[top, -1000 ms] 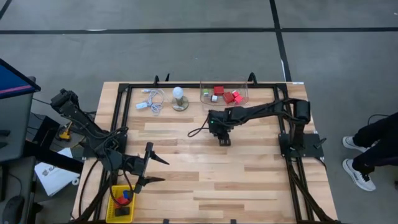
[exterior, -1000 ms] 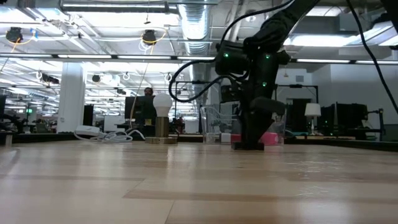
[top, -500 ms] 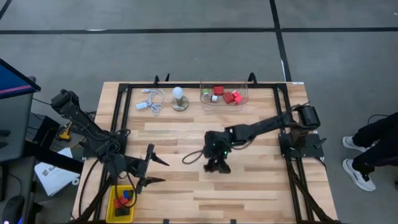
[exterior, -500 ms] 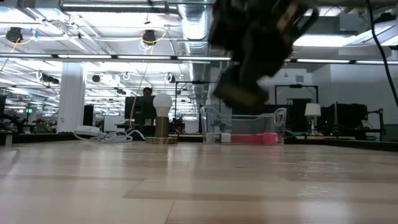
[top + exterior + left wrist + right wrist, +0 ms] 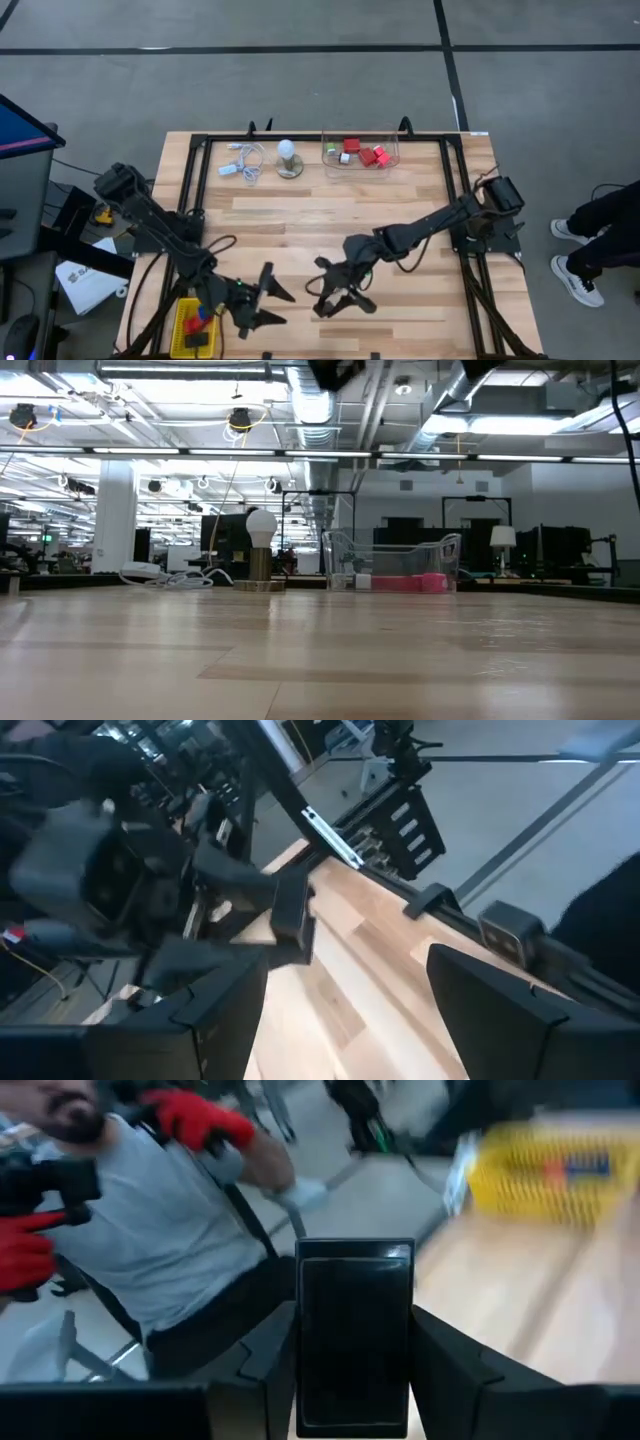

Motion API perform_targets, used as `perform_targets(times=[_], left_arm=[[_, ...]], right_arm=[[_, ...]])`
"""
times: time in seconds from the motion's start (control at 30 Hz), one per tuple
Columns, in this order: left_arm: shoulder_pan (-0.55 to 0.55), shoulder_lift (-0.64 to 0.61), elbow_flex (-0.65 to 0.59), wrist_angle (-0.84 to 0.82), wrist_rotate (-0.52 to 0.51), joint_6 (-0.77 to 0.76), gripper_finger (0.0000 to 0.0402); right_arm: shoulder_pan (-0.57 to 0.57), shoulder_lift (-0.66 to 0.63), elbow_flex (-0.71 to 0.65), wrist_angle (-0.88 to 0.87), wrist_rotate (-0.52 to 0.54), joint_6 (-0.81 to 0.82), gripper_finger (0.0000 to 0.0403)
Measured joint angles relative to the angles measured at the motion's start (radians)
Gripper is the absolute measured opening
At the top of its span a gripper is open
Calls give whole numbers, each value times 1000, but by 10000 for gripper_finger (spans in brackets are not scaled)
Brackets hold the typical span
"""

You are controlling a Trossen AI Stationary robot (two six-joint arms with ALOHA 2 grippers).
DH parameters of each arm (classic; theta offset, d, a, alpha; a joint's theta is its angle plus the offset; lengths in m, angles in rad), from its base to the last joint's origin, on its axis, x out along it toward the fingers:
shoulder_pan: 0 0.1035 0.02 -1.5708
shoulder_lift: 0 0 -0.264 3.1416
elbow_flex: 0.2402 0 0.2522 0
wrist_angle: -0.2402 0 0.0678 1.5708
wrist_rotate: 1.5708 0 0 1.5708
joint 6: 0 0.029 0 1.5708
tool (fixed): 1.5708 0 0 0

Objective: Pick & Place Office items
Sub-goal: Put the black digital clock into the yellow basket

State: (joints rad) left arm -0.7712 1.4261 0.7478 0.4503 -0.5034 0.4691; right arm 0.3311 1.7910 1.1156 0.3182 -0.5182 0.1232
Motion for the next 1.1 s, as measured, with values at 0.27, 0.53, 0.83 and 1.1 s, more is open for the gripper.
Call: perform_targets(times=[0.27,0.53,0.83,1.1], left_arm=[[4,101,114,2,75,5,263],[5,102,116,40,95,49,221],[25,102,115,68,178,73,194],[27,102,96,60,186,61,204]], right_arm=[[3,-1,1,68,20,-173,143],[-4,-1,1,121,19,-213,144],[9,108,33,245,-57,-198,145],[-21,229,189,200,-169,-146,145]])
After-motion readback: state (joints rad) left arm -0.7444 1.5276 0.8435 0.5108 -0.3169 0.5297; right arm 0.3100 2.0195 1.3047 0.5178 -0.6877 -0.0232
